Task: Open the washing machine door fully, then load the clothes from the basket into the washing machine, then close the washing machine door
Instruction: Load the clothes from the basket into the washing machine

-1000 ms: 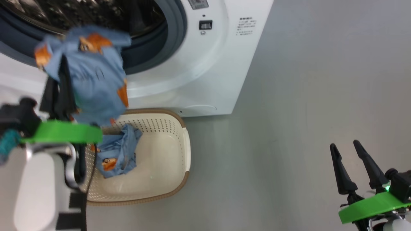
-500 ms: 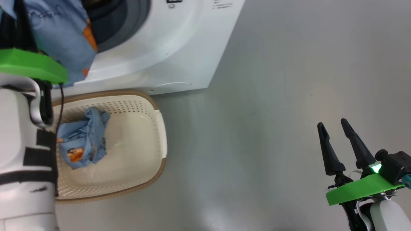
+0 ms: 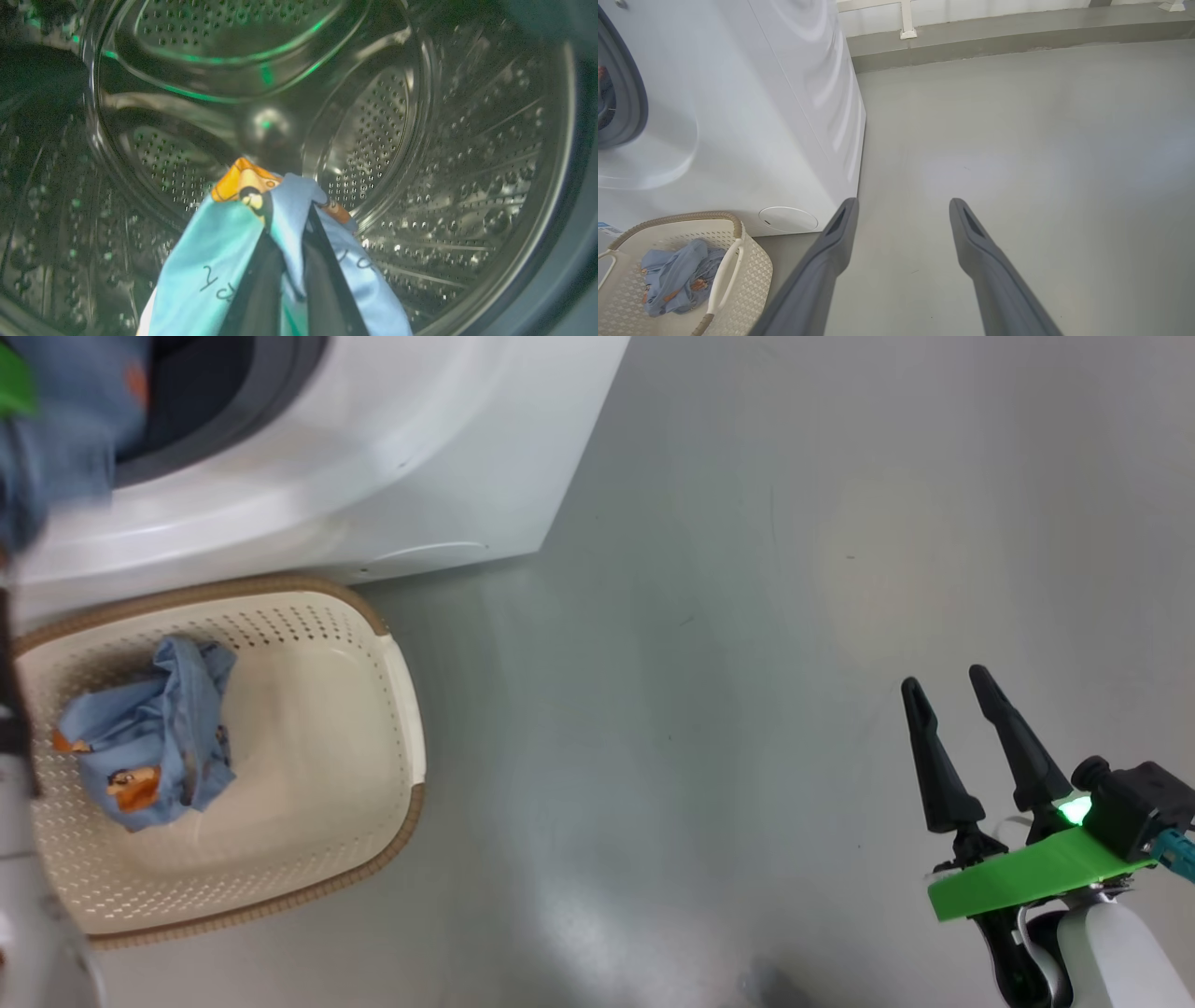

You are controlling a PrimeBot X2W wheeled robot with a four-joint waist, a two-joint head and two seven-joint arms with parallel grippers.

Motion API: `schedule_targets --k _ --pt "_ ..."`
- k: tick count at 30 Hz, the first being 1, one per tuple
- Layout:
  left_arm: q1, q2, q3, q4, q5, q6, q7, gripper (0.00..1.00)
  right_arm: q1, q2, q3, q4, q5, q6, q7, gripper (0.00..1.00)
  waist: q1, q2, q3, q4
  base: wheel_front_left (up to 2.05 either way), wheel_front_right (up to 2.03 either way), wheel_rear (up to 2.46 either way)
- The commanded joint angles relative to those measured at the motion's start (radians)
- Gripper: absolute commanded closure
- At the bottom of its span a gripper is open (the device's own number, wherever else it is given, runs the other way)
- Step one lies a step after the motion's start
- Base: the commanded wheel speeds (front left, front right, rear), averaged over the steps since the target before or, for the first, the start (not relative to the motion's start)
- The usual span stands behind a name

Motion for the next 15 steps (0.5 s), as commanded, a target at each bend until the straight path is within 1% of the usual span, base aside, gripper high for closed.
schedule_targets --k 1,2,5,6,7,8,12,15 --pt "-0.036 0.060 0.015 -0.074 0.021 0.008 -0.005 1.00 -0.005 -0.010 0.019 -0.026 0.011 0.003 -0.012 0.00 -0.0001 0.0000 0.015 -0.011 0.00 0.00 0.00" --pt "-0.044 0.065 0.017 -0.116 0.023 0.012 -0.005 1.00 -0.009 -0.011 0.018 -0.027 0.012 0.003 -0.012 0.00 -0.0001 0.0000 0.020 -0.011 0.00 0.00 0.00" --pt "-0.035 0.065 0.019 -0.138 0.021 0.012 -0.005 1.00 -0.012 -0.013 0.020 -0.029 0.011 0.003 -0.012 0.00 -0.0001 0.0000 0.022 -0.010 0.00 0.00 0.00" --pt "-0.027 0.066 0.019 -0.130 0.022 0.012 -0.005 0.89 -0.012 -0.012 0.021 -0.028 0.011 0.003 -0.012 0.00 -0.0001 0.0000 0.021 -0.009 0.00 0.00 0.00" --pt "-0.019 0.066 0.021 -0.115 0.021 0.013 -0.005 0.55 -0.012 -0.012 0.023 -0.028 0.011 0.003 -0.012 0.00 -0.0001 0.0000 0.020 -0.008 0.00 0.00 0.00" --pt "-0.013 0.065 0.024 -0.102 0.017 0.012 -0.005 0.00 -0.011 -0.012 0.026 -0.028 0.011 0.003 -0.012 0.00 -0.0001 0.0000 0.019 -0.008 0.00 0.00 0.00" --pt "0.000 0.061 0.034 -0.052 0.004 0.011 -0.005 0.00 -0.009 -0.014 0.031 -0.028 0.012 0.003 -0.012 0.00 -0.0001 0.0000 0.017 -0.004 0.00 0.00 0.00" --pt "0.001 0.060 0.035 -0.040 0.005 0.010 -0.005 0.00 -0.010 -0.015 0.032 -0.029 0.013 0.003 -0.012 0.00 -0.0001 0.0000 0.018 -0.002 0.00 0.00 0.00"
